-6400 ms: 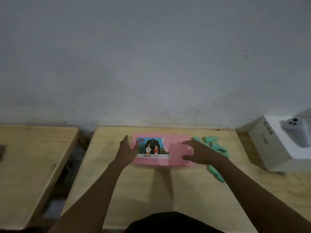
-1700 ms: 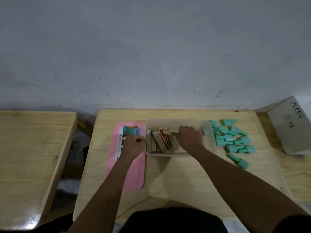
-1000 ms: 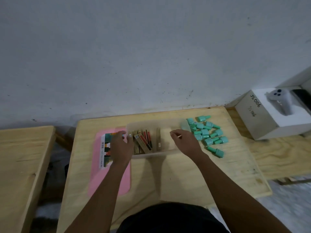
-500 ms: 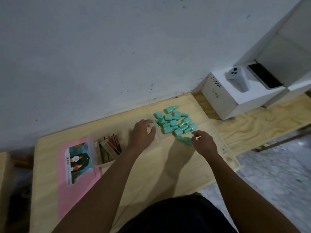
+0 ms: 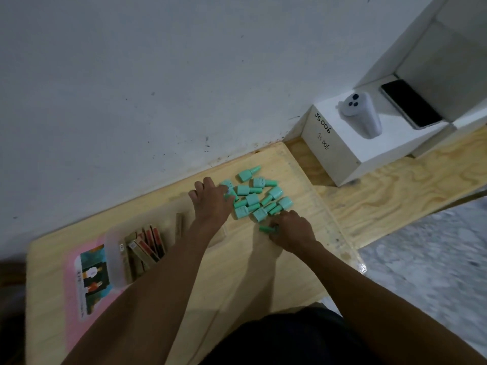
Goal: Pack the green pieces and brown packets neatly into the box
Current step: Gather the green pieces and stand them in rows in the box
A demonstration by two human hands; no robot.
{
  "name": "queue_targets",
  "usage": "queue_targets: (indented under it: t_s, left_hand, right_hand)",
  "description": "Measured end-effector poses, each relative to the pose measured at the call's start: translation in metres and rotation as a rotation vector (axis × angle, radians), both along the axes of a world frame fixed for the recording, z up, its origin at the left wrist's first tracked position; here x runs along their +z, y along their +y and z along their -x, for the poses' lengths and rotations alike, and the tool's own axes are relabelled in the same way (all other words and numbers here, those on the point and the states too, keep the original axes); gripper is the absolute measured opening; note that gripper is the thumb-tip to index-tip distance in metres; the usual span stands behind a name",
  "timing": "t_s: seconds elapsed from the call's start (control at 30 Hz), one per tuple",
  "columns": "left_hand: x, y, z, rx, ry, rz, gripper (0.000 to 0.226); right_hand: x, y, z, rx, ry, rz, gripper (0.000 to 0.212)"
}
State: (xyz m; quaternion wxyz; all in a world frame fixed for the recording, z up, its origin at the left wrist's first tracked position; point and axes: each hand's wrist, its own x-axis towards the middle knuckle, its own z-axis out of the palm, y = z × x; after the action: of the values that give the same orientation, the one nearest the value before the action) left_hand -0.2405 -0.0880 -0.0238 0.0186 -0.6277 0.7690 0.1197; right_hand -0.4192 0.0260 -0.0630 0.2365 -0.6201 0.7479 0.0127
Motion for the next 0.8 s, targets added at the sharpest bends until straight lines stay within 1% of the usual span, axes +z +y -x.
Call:
queue_targets:
  t_s: [0.07,0.2,0.27,0.37,0.43,0.53,0.63,0.7,0.73,0.8]
  left_hand:
    - [0.000,-0.002,0.004,-0.009,0.000,-0.020,0.032]
    - [0.000,-0.005,0.005,-0.020,0.007,-0.032,0.031]
    - [0.001,-0.007,0.004,-0.043,-0.005,-0.048,0.030]
    - [0.003,-0.009,0.000,-0.048,0.033,-0.037,0.031]
    - [0.007,-0.010,-0.005,0.010,0.146,-0.028,0.032]
    - [0.018,-0.012,-0.011,0.132,0.367,-0.034,0.032]
    - [0.032,-0.012,-0.024,0.212,0.550,-0.092,0.032]
    - [0.040,-0.010,-0.037,0.209,0.649,-0.118,0.031]
    - [0.046,-0.007,-0.043,0.200,0.685,-0.115,0.031]
    - [0.055,-0.001,-0.055,0.190,0.736,-0.102,0.029]
  right_hand:
    - [-0.002,0.001,0.004,0.010,-0.004,0.008,0.032]
    - [-0.002,0.003,0.014,-0.046,-0.068,0.055,0.031]
    - [-0.002,0.003,0.018,-0.111,-0.196,0.074,0.031]
    - [0.006,0.001,0.017,-0.248,-0.474,0.116,0.027]
    - [0.019,-0.003,0.012,-0.385,-0.680,0.174,0.022]
    - [0.042,-0.009,0.002,-0.596,-1.016,0.147,0.020]
    - [0.054,-0.016,-0.008,-0.710,-1.258,0.143,0.019]
    - [0.058,-0.020,-0.018,-0.741,-1.350,0.146,0.017]
    - [0.060,-0.022,-0.023,-0.743,-1.357,0.151,0.017]
    - [0.064,-0.025,-0.033,-0.706,-1.296,0.176,0.017]
